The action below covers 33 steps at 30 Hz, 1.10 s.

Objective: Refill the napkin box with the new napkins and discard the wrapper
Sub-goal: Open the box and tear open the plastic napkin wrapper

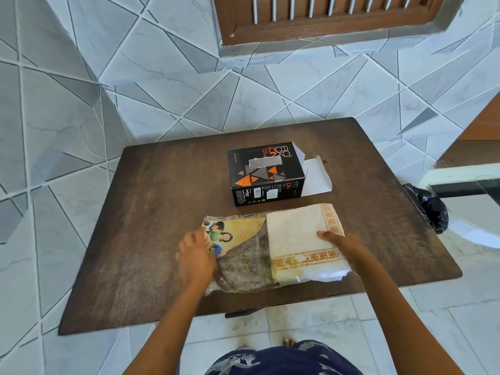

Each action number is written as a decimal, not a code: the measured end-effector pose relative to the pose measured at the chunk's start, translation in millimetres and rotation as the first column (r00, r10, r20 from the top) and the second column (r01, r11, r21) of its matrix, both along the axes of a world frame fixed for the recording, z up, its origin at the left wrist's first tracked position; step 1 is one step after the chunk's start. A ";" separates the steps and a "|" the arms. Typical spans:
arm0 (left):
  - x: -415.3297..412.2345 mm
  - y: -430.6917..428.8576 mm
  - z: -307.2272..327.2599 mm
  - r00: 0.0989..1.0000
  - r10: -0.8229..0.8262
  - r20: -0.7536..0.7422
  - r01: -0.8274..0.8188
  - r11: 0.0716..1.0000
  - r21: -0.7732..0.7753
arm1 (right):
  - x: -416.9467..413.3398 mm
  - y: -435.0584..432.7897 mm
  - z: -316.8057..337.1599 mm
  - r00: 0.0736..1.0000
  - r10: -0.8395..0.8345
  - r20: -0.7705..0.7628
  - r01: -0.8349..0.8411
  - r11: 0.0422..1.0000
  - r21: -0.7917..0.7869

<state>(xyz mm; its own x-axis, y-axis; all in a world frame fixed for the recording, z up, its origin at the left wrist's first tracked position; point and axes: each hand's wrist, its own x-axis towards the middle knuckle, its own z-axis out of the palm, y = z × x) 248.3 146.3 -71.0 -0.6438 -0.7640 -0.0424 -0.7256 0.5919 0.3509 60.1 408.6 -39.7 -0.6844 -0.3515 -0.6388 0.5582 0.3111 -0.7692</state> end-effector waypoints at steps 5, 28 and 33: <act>-21.7 31.3 -8.0 0.914 -0.379 0.148 0.359 0.922 0.145 | -2.4 -3.5 3.6 0.999 0.024 -0.034 -0.025 1.000 -0.013; 49.0 -48.4 -3.8 0.910 0.110 0.399 -0.192 0.966 0.171 | 18.2 -126.4 107.9 0.940 0.335 -0.071 -0.314 0.763 -0.565; 69.0 -53.5 4.3 0.981 0.189 0.053 -0.196 0.940 0.281 | 62.1 -214.0 107.5 0.858 0.514 0.028 -0.389 0.683 -0.619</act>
